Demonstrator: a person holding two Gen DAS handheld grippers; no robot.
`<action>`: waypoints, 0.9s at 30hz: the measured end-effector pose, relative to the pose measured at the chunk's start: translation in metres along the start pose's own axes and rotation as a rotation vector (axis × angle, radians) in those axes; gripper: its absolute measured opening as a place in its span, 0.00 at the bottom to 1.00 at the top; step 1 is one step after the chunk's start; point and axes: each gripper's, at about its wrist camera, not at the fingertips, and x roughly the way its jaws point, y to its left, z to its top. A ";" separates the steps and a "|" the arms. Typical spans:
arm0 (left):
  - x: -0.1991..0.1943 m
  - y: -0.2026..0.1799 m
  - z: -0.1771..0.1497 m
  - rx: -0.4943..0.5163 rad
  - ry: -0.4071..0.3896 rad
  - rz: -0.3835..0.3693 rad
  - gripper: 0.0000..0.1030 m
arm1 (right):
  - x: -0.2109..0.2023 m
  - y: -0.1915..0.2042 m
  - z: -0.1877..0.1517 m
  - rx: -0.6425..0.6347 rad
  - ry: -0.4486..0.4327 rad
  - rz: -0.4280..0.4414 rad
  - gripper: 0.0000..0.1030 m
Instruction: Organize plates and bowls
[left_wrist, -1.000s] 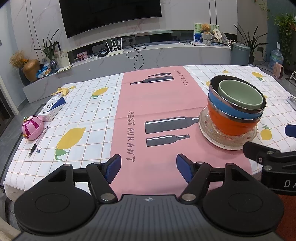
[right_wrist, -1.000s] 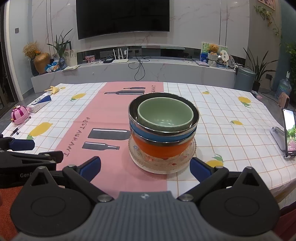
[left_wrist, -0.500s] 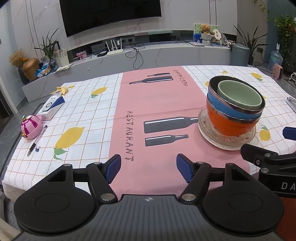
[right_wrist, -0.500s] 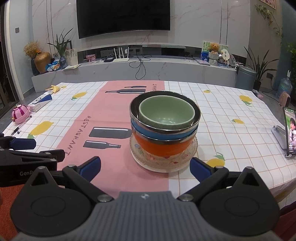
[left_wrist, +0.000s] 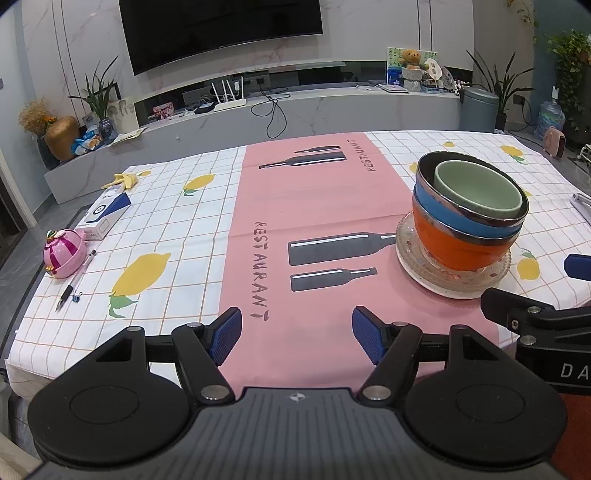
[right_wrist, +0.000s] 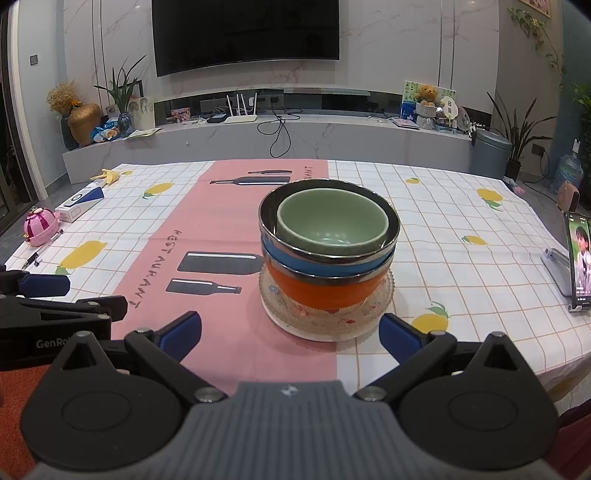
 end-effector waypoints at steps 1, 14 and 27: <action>0.000 0.000 0.000 0.000 0.001 0.001 0.78 | 0.000 0.000 0.000 0.000 0.001 0.000 0.97; -0.001 0.003 -0.001 -0.004 0.002 0.005 0.78 | 0.000 0.005 -0.002 -0.013 0.005 0.005 0.97; -0.001 0.004 -0.003 -0.009 -0.003 -0.002 0.78 | -0.001 0.005 -0.001 -0.023 0.010 0.007 0.97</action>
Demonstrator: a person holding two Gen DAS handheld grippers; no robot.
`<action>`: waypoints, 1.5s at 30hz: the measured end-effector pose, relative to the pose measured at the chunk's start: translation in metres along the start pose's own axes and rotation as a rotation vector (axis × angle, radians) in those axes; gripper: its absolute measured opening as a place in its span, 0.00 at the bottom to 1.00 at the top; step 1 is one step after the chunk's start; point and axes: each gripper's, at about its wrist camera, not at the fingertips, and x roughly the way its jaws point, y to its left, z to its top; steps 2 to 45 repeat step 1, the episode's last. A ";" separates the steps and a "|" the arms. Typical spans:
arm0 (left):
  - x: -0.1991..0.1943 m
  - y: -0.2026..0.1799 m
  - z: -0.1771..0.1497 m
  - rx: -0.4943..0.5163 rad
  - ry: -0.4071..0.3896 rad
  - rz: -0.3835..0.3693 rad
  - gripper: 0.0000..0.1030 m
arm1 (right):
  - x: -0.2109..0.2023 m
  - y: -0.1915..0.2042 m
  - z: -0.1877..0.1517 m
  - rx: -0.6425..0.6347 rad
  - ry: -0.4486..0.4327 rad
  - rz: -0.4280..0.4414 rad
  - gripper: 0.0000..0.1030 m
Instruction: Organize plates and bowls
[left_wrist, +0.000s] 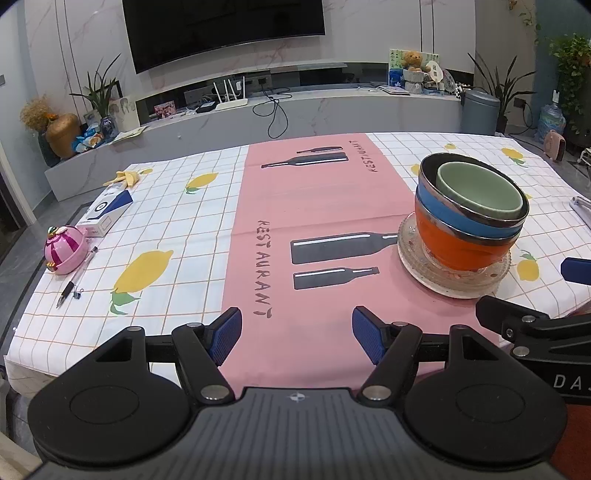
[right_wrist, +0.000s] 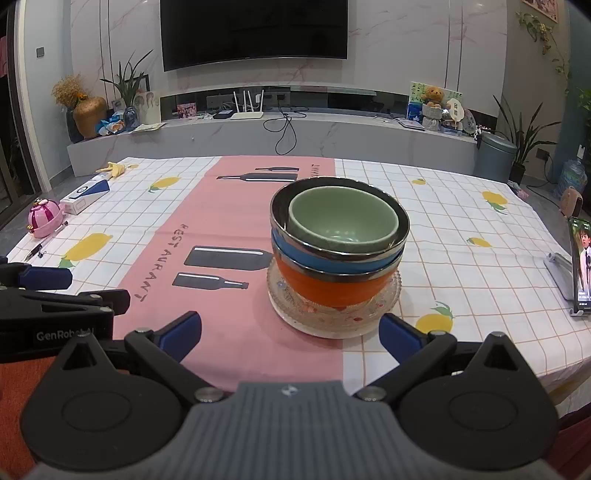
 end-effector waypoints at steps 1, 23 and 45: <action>0.000 0.000 0.000 0.000 0.000 0.001 0.78 | 0.000 0.000 0.000 -0.001 0.000 -0.001 0.97; 0.000 0.000 0.000 0.000 0.000 0.001 0.78 | 0.000 0.000 0.000 -0.001 0.000 -0.001 0.97; 0.000 0.000 0.000 0.000 0.000 0.001 0.78 | 0.000 0.000 0.000 -0.001 0.000 -0.001 0.97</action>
